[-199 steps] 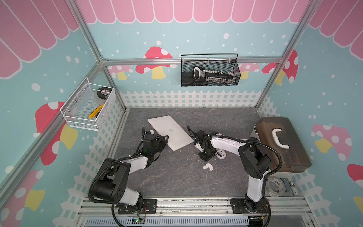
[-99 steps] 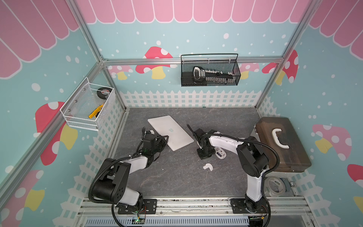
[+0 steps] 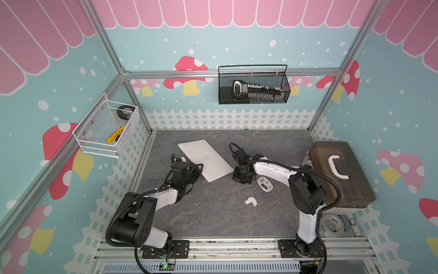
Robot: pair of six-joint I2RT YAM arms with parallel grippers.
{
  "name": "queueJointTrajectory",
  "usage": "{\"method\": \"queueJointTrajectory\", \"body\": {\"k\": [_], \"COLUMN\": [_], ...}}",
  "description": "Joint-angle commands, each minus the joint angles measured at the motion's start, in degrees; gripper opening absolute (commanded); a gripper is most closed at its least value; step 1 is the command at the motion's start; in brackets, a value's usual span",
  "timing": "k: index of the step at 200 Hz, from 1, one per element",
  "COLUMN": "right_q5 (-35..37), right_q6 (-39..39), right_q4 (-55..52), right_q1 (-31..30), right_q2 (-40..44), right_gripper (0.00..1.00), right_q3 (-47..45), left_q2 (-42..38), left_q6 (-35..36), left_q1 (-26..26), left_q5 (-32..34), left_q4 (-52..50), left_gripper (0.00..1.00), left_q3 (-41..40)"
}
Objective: Insert the wireless mouse receiver into the laptop
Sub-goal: Pick up the USB plug at the center of the board.
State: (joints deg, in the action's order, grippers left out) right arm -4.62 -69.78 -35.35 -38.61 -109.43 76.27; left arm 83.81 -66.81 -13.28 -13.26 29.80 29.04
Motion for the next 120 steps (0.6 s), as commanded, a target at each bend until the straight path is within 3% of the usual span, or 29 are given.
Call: {"method": "queueJointTrajectory", "body": {"k": [1,42,87,105,120], "right_q5": [4.4,11.3,2.6,1.7,-1.1], "right_q6": [-17.1,-23.6,-16.9,-5.3,17.4], "right_q4": [3.3,5.1,5.7,4.6,2.4], "right_q1": [0.3,0.4,1.9,2.5,3.4], "right_q2": [5.8,10.7,6.9,6.6,5.3], "right_gripper": [0.14,0.18,0.37,0.41,0.42], "right_q3": [-5.2,-9.3,-7.0,-4.0,3.2], "left_q2": [-2.6,-2.5,-2.5,-2.8,-3.5], "left_q6": [2.1,2.0,1.9,1.8,2.3], "left_q1": [0.3,0.5,0.7,0.8,0.9], "left_q5": [1.2,1.2,1.1,1.0,1.0], "left_q4": [4.8,5.0,4.9,4.7,3.1], "left_gripper": [0.0,0.0,0.0,0.0,0.0], "left_q3": [1.8,1.6,1.5,1.7,2.2]}}
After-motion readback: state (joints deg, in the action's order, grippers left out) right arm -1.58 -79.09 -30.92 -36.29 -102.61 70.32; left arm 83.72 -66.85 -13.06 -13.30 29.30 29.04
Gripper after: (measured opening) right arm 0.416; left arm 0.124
